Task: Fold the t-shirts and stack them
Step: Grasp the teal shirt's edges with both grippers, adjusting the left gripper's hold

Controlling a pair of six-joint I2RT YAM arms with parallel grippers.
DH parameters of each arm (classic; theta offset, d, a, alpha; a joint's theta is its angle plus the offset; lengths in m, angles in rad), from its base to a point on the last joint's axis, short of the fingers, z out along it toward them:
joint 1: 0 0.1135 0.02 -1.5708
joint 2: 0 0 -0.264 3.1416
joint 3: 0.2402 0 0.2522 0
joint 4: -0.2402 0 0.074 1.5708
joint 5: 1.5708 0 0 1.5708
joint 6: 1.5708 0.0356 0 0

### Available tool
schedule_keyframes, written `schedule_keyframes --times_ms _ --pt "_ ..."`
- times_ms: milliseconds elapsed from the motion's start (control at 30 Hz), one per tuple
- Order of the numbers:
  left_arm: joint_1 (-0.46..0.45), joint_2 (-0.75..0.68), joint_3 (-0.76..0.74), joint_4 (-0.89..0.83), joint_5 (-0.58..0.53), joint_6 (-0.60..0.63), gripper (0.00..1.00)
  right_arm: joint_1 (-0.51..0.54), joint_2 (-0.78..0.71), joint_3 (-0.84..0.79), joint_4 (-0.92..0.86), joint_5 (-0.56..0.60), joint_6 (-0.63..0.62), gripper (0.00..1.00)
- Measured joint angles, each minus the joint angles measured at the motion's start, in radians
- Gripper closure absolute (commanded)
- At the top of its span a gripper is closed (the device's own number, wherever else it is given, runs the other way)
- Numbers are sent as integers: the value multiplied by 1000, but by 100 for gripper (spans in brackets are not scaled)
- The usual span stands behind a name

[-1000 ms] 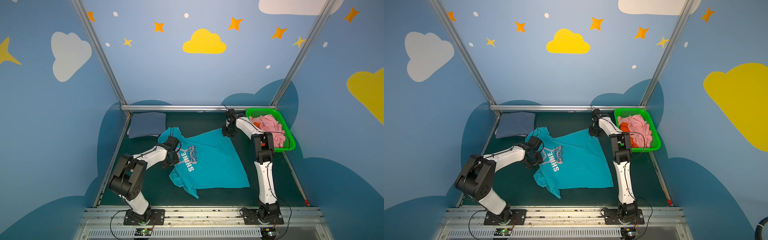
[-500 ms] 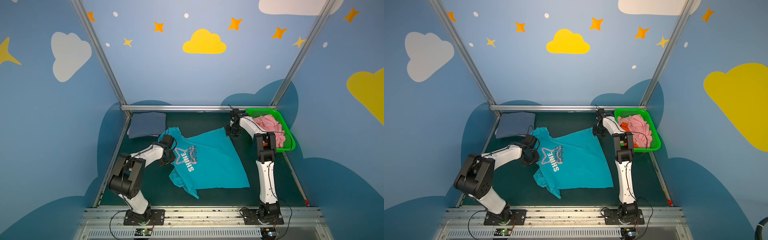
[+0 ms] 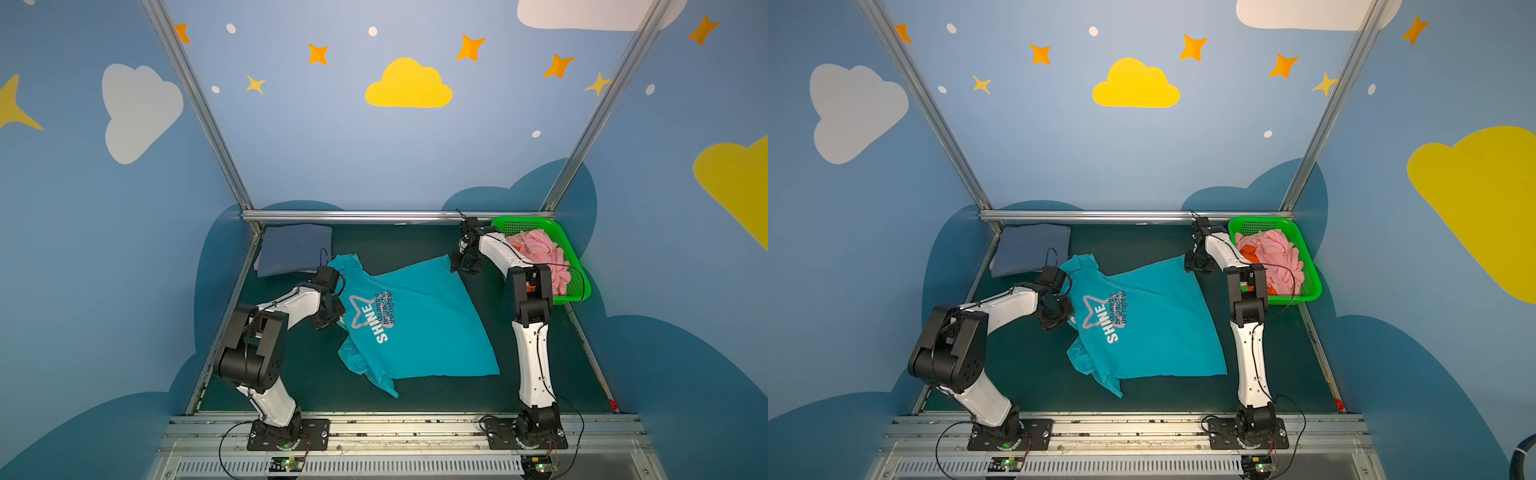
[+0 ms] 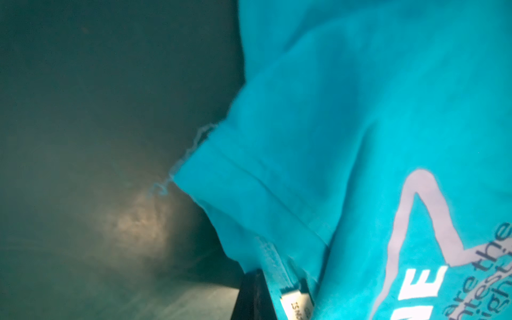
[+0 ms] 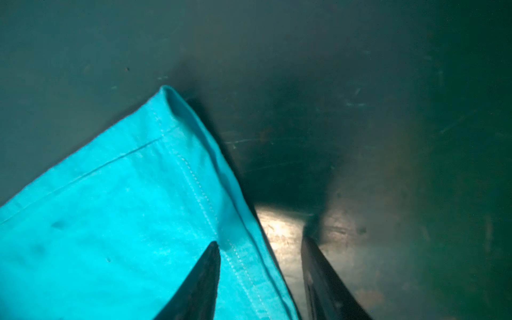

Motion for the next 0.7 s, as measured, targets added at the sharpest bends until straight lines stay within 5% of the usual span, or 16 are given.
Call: schedule_keyframes --times_ms 300,333,400,467,700 --pt "159 -156 -52 -43 -40 15 96 2 -66 -112 18 -11 5 53" --pt "165 -169 -52 -47 -43 15 90 2 -74 -127 21 -16 6 53" --pt "165 -178 -53 -45 -39 19 61 3 -88 -150 27 -19 7 52" --pt "153 -178 -58 -37 -18 16 49 4 -97 -164 28 -20 9 51" --pt "80 -167 -107 20 56 -10 44 5 -104 -175 28 -26 10 51"
